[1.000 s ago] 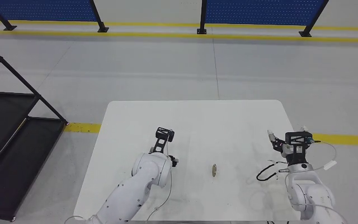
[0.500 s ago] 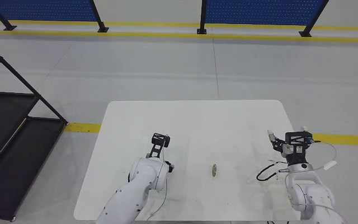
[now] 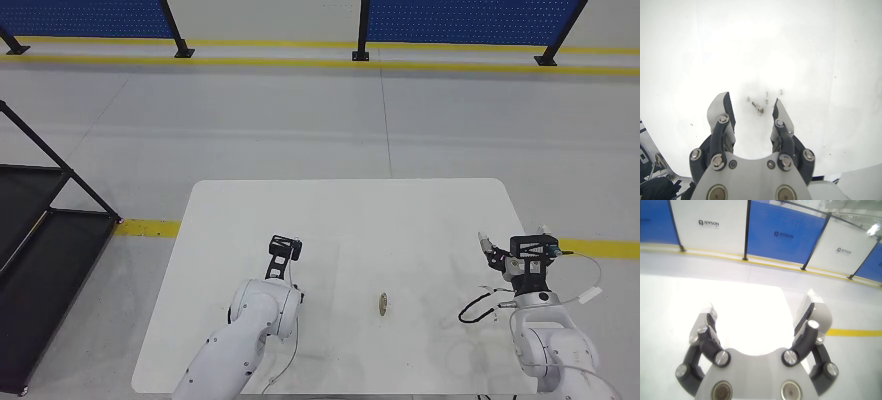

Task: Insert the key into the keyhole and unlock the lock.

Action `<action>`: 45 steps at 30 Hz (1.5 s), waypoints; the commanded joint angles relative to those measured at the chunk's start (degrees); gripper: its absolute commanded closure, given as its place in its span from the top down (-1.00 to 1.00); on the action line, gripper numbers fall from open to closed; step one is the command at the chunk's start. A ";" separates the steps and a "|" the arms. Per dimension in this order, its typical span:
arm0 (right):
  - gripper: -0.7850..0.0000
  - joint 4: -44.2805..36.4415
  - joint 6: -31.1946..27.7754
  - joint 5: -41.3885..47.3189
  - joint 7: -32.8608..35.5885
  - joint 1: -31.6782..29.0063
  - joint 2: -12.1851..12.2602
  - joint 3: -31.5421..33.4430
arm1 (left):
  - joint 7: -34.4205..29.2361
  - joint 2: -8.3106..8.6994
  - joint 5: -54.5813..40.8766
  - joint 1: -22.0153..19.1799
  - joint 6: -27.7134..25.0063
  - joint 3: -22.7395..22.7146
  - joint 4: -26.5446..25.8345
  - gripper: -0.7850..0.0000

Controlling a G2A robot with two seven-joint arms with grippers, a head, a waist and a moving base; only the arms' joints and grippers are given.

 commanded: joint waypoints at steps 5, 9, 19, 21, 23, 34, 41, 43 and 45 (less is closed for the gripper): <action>1.00 0.00 0.00 0.00 0.00 0.00 0.00 0.00 | -0.23 -0.29 0.33 0.33 -0.35 0.10 -0.30 -0.10; 1.00 0.00 0.00 0.00 0.00 0.00 0.00 0.00 | -0.26 -0.45 0.43 0.37 -0.62 -0.15 -0.29 -0.18; 1.00 0.00 0.00 0.00 0.00 0.00 0.00 0.00 | -0.34 -0.87 -0.19 0.20 -1.39 -0.70 0.54 -0.29; 1.00 0.00 0.00 0.00 0.00 0.00 0.00 0.00 | -0.27 -0.95 -0.18 0.20 -1.54 -0.76 0.66 -0.33; 1.00 0.00 0.00 0.00 0.00 0.00 0.00 0.00 | -0.21 -1.02 -0.19 0.22 -1.73 -0.82 0.88 -0.35; 1.00 0.00 0.00 0.00 0.00 0.00 0.00 0.00 | -0.19 -1.33 -0.21 0.76 -2.77 -1.31 0.74 -1.00; 1.00 0.00 0.00 0.00 0.00 0.00 0.00 0.00 | 0.06 -1.38 1.07 1.60 -4.02 -1.51 0.02 -1.00; 1.00 0.00 0.00 0.00 0.00 0.00 0.00 0.00 | 0.12 -1.42 1.40 1.74 -4.33 -1.46 -0.22 -1.00; 1.00 0.00 0.00 0.00 0.00 0.00 0.00 0.00 | 0.13 -1.47 1.40 1.89 -4.42 -1.60 -0.75 -1.00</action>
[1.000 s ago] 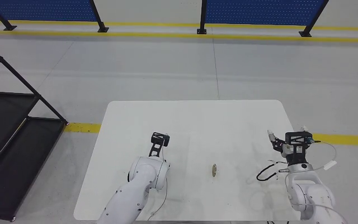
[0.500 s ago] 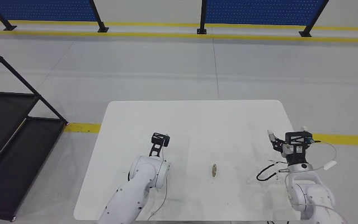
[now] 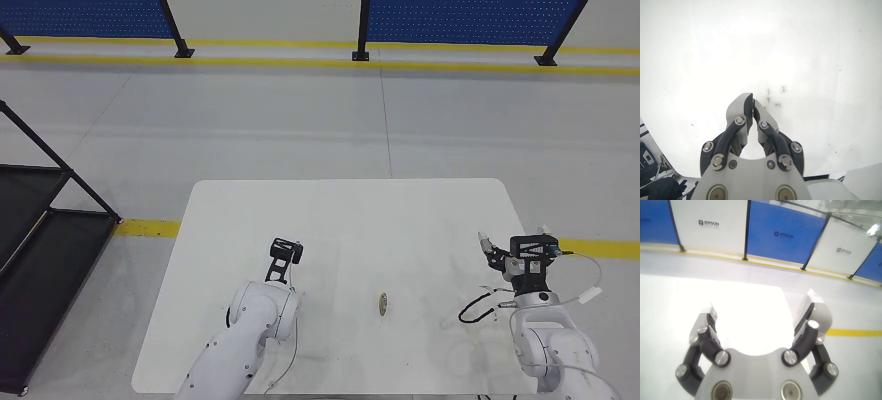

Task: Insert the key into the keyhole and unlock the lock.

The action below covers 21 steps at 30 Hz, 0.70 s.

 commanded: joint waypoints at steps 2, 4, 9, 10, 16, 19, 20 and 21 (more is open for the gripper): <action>1.00 0.00 0.00 0.00 0.00 0.00 0.00 0.00 | 0.22 -0.05 -0.21 0.27 -0.32 -0.29 -1.04 -1.00; 1.00 0.00 0.00 0.00 0.00 0.00 0.00 0.00 | 0.56 -0.08 -0.61 0.57 -0.52 -0.58 -1.70 -1.00; 1.00 0.00 0.00 0.00 0.00 0.00 0.00 0.00 | 0.44 -0.18 -2.98 0.81 -0.93 -1.74 -1.96 -1.00; 1.00 0.00 0.00 0.00 0.00 0.00 0.00 0.00 | 0.09 -0.18 -3.09 0.74 -0.98 -2.02 -1.67 -1.00; 1.00 0.00 0.00 0.00 0.00 0.00 0.00 0.00 | -1.98 -0.04 1.16 0.08 -2.88 -2.27 -1.14 -1.00; 1.00 0.00 0.00 0.00 0.00 0.00 0.00 0.00 | -1.63 -0.01 4.46 0.25 -3.72 -1.62 -1.69 -1.00; 1.00 0.00 0.00 0.00 0.00 0.00 0.00 0.00 | -1.33 0.00 5.16 0.40 -4.07 -1.50 -2.01 -1.00; 1.00 0.00 0.00 0.00 0.00 0.00 0.00 0.00 | -0.88 0.00 5.75 0.54 -4.30 -1.43 -2.49 -1.00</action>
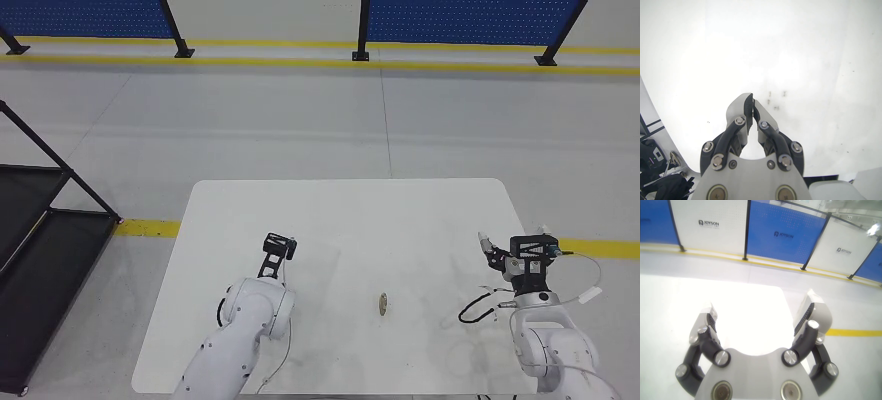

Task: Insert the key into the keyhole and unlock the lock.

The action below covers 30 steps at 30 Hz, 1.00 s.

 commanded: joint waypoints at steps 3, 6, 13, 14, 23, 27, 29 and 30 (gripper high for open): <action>1.00 0.00 0.00 0.00 0.00 0.00 0.00 0.00 | 3.05 0.14 3.65 1.04 -1.97 0.57 -1.73 -1.00; 1.00 0.00 0.00 0.00 0.00 0.00 0.00 0.00 | 5.19 0.25 4.62 2.51 -3.14 0.41 -2.74 -1.00; 1.00 0.00 0.00 0.00 0.00 0.00 0.00 0.00 | 4.43 -0.14 -9.22 2.94 -2.30 -4.35 -4.74 -1.00; 1.00 0.00 0.00 0.00 0.00 0.00 0.00 0.00 | 3.77 -0.21 -12.21 2.76 -2.01 -5.35 -4.58 -1.00; 1.00 0.00 0.00 0.00 0.00 0.00 0.00 0.00 | 5.12 0.40 -7.57 0.30 -3.69 -8.42 -0.30 -1.00; 1.00 0.00 0.00 0.00 0.00 0.00 0.00 0.00 | 6.50 0.37 -0.23 1.57 -4.14 -4.50 -0.87 -1.00; 1.00 0.00 0.00 0.00 0.00 0.00 0.00 0.00 | 7.43 0.50 6.40 2.25 -4.31 -2.97 -1.15 -1.00; 1.00 0.00 0.00 0.00 0.00 0.00 0.00 0.00 | 7.91 0.52 9.30 2.61 -4.19 -2.18 -1.27 -1.00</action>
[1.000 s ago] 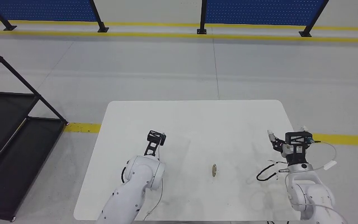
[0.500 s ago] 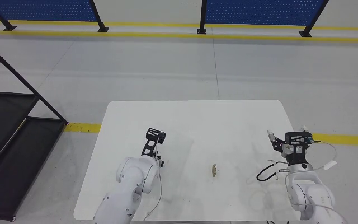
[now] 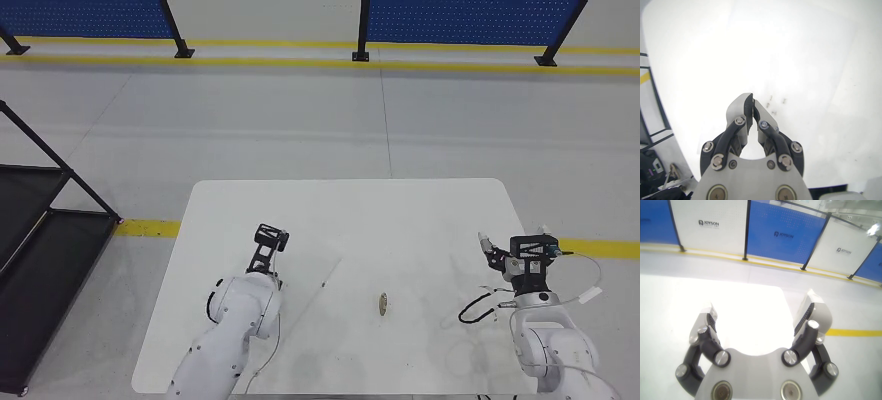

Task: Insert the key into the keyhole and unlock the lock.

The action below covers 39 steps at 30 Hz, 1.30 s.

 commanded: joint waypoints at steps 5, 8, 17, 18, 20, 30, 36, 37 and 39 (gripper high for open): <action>1.00 0.00 0.00 0.00 0.00 0.00 0.00 0.00 | 2.23 -0.24 11.41 1.69 1.08 3.90 -0.92 -1.00; 1.00 0.00 0.00 0.00 0.00 0.00 0.00 0.00 | 2.13 -0.70 5.53 1.42 3.02 2.62 -2.58 -1.00; 1.00 0.00 0.00 0.00 0.00 0.00 0.00 0.00 | 1.68 -1.12 -20.71 0.59 1.09 -6.96 -4.54 -1.00; 1.00 0.00 0.00 0.00 0.00 0.00 0.00 0.00 | 1.56 -1.09 -23.15 0.59 0.56 -7.95 -4.37 -1.00; 1.00 0.00 0.00 0.00 0.00 0.00 0.00 0.00 | 1.47 -0.99 -26.87 0.51 -0.78 -9.50 -3.83 -1.00; 1.00 0.00 0.00 0.00 0.00 0.00 0.00 0.00 | 3.48 -0.28 -37.46 0.53 -5.13 -14.87 -1.69 -1.00; 1.00 0.00 0.00 0.00 0.00 0.00 0.00 0.00 | 6.36 0.20 -31.38 2.56 -5.97 -13.19 -4.21 -1.00; 1.00 0.00 0.00 0.00 0.00 0.00 0.00 0.00 | 6.65 0.23 -31.06 2.79 -5.83 -12.97 -4.46 -1.00; 1.00 0.00 0.00 0.00 0.00 0.00 0.00 0.00 | 7.14 0.24 -32.61 2.99 -5.58 -12.78 -4.84 -1.00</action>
